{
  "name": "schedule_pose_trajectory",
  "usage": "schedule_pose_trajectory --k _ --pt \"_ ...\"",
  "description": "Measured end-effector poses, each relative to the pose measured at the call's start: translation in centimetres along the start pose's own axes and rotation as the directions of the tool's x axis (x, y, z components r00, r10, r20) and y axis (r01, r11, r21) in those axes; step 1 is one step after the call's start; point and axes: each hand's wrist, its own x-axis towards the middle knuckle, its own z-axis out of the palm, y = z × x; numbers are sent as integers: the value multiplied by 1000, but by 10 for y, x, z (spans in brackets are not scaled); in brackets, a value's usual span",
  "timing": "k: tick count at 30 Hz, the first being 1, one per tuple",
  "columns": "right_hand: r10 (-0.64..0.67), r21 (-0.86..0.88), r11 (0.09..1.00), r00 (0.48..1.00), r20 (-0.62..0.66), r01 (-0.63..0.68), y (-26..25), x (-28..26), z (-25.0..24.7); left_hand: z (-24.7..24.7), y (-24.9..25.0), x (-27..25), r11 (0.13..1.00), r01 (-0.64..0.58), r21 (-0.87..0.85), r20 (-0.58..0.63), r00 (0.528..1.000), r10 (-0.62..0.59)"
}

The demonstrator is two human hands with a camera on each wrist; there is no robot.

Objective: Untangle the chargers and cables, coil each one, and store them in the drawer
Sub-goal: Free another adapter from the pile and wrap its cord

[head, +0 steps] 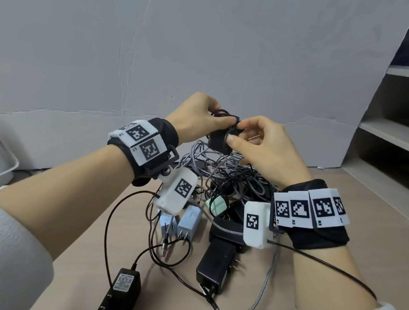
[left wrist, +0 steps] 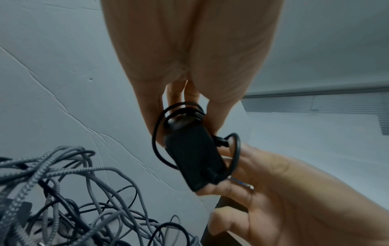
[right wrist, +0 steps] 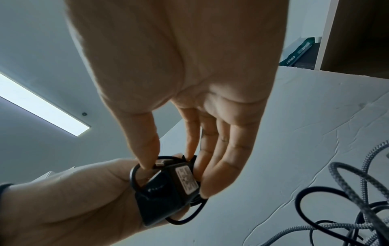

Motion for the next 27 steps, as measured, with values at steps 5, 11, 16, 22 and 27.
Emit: schedule_pose_trajectory --k 5,11,16,22,27 --pt "-1 -62 998 999 -35 -1 3 1 2 7 2 -1 999 8 40 -67 998 -6" --pt "7 -80 997 1000 -25 -9 5 3 0 9 6 -2 995 29 93 -99 995 -20" --pt "13 -100 995 999 -51 -18 4 2 -1 6 5 -2 998 49 32 -51 998 -48" --pt "-6 -90 996 993 -117 -5 3 2 -1 0 7 -5 1000 23 12 -3 1000 -23" --pt "-1 -108 994 986 -168 -17 1 1 -2 4 7 -6 1000 -9 -22 -7 1000 8"
